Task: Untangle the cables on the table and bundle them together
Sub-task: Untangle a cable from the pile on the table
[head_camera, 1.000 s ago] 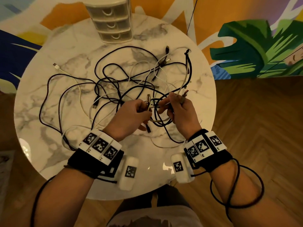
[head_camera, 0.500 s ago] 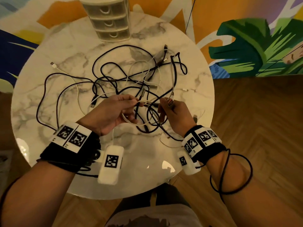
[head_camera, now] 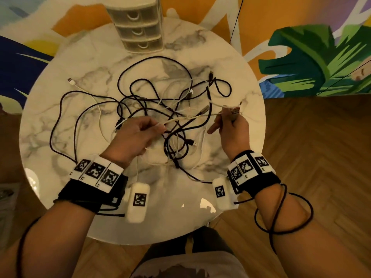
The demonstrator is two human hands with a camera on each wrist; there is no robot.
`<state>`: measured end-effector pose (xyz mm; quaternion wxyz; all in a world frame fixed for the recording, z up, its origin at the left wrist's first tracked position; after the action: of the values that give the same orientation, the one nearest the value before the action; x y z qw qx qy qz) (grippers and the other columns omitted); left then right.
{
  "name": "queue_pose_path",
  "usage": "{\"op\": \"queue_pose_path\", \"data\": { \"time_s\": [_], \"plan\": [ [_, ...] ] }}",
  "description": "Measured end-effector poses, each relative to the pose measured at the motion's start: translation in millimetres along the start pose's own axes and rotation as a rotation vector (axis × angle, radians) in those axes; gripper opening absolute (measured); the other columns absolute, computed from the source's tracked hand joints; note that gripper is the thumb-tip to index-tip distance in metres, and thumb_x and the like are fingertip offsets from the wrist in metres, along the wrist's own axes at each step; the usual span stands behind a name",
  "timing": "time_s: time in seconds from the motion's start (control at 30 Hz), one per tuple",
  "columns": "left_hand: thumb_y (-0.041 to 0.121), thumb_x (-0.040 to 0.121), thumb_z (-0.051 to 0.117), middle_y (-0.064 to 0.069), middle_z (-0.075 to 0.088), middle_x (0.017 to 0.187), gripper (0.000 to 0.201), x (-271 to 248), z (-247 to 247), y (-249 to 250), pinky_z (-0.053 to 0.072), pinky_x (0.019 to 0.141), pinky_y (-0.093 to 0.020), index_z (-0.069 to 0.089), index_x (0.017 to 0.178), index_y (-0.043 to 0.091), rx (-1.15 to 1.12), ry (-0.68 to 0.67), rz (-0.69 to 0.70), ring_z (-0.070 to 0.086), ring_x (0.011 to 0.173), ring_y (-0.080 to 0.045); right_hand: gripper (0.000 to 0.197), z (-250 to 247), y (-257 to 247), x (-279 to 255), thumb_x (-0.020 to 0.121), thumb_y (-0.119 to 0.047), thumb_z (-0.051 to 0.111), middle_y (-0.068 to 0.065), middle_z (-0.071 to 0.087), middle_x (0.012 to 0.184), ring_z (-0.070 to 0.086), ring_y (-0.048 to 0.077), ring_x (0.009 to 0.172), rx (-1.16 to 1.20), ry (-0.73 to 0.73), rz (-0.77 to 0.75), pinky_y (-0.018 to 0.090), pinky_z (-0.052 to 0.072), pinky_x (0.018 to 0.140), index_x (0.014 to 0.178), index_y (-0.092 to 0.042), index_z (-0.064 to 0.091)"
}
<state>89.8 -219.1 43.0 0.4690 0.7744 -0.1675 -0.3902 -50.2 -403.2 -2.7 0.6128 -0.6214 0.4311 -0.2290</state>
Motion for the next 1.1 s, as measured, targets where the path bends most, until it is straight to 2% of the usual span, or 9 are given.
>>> {"op": "queue_pose_path", "data": {
  "time_s": [0.1, 0.17, 0.4, 0.47, 0.63, 0.8, 0.97, 1.03, 1.1],
  "plan": [
    [0.018, 0.088, 0.063, -0.001, 0.053, 0.055, 0.017, -2, 4, -7, 0.036, 0.036, -0.022, 0.062, 0.075, 0.007, 0.187, -0.067, -0.002, 0.044, 0.042, -0.006, 0.037, -5, -10, 2, 0.101, -0.016, 0.036, 0.001, 0.059, 0.052, 0.055, 0.007, 0.046, 0.046, 0.048, 0.02, 0.019, 0.036, 0.054, 0.069, -0.014, 0.053],
    [0.023, 0.087, 0.065, -0.012, 0.059, 0.068, 0.02, -4, 2, -16, 0.047, 0.046, -0.027, 0.061, 0.073, 0.01, 0.406, -0.048, 0.034, 0.053, 0.056, -0.011, 0.035, -7, -13, 1, 0.101, -0.012, 0.035, 0.007, 0.059, 0.057, 0.05, 0.001, 0.042, 0.052, 0.039, 0.023, 0.016, 0.035, 0.052, 0.07, -0.013, 0.053],
    [0.031, 0.08, 0.072, 0.005, 0.056, 0.09, 0.014, -2, -18, 6, 0.033, 0.063, -0.02, 0.063, 0.08, 0.019, 0.6, 0.316, 0.196, 0.051, 0.08, -0.01, 0.044, -8, -14, -1, 0.103, -0.024, 0.032, 0.02, 0.067, 0.065, 0.05, 0.001, 0.046, 0.002, 0.048, -0.008, 0.026, 0.038, 0.061, 0.067, -0.014, 0.054],
    [0.036, 0.078, 0.073, 0.003, 0.058, 0.085, 0.021, -9, -17, 7, 0.034, 0.063, -0.022, 0.063, 0.079, 0.017, 0.58, 0.273, 0.175, 0.051, 0.075, -0.01, 0.046, -11, -19, 0, 0.104, -0.027, 0.031, 0.018, 0.068, 0.064, 0.049, 0.0, 0.045, -0.023, 0.056, -0.025, 0.028, 0.038, 0.062, 0.065, -0.014, 0.053],
    [0.034, 0.081, 0.071, -0.001, 0.056, 0.052, 0.031, -19, -27, 4, 0.034, 0.045, -0.021, 0.056, 0.059, 0.016, 0.372, -0.218, -0.057, 0.044, 0.046, -0.009, 0.048, -14, -16, 6, 0.103, -0.028, 0.034, -0.002, 0.063, 0.049, 0.051, 0.004, 0.048, -0.048, 0.152, 0.009, 0.032, 0.041, 0.064, 0.061, -0.016, 0.055],
    [0.03, 0.079, 0.067, -0.002, 0.054, 0.049, 0.035, -24, -44, -4, 0.041, 0.048, -0.015, 0.061, 0.071, -0.003, 0.318, -0.158, 0.029, 0.049, 0.046, -0.009, 0.045, -21, -13, 12, 0.103, -0.022, 0.036, 0.002, 0.059, 0.052, 0.054, 0.006, 0.042, 0.1, 0.241, 0.087, 0.026, 0.039, 0.055, 0.061, -0.013, 0.051],
    [0.033, 0.087, 0.064, 0.003, 0.054, 0.052, 0.031, -19, -60, 2, 0.033, 0.049, -0.016, 0.06, 0.063, 0.013, 0.629, 0.124, 0.178, 0.045, 0.047, -0.004, 0.044, -9, -11, 9, 0.103, -0.027, 0.035, 0.003, 0.062, 0.047, 0.052, 0.008, 0.043, 0.111, 0.187, 0.085, 0.026, 0.037, 0.057, 0.064, -0.012, 0.051],
    [0.039, 0.088, 0.061, 0.001, 0.049, 0.048, 0.042, -17, -55, -2, 0.035, 0.049, -0.019, 0.054, 0.058, 0.01, 0.408, 0.186, 0.13, 0.043, 0.043, -0.005, 0.044, -6, -11, 8, 0.103, -0.026, 0.035, 0.001, 0.06, 0.044, 0.049, 0.011, 0.043, 0.159, 0.216, 0.113, 0.025, 0.035, 0.051, 0.064, -0.012, 0.051],
    [0.048, 0.083, 0.058, -0.015, 0.048, 0.047, 0.05, -22, -43, -11, 0.045, 0.053, -0.026, 0.051, 0.058, 0.006, 0.092, 0.124, -0.028, 0.047, 0.039, -0.018, 0.042, -10, -13, 9, 0.102, -0.023, 0.036, 0.001, 0.062, 0.05, 0.048, 0.018, 0.047, 0.221, 0.257, 0.155, 0.027, 0.032, 0.046, 0.064, -0.013, 0.051]
  ]
}}
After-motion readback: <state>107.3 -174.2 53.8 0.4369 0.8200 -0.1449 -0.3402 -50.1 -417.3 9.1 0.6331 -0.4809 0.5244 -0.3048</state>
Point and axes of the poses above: each hand's wrist, its own x-axis towards the middle knuckle, its own z-axis out of the palm, y = z × x, the point moved 2 cm from there along x, towards the middle knuckle
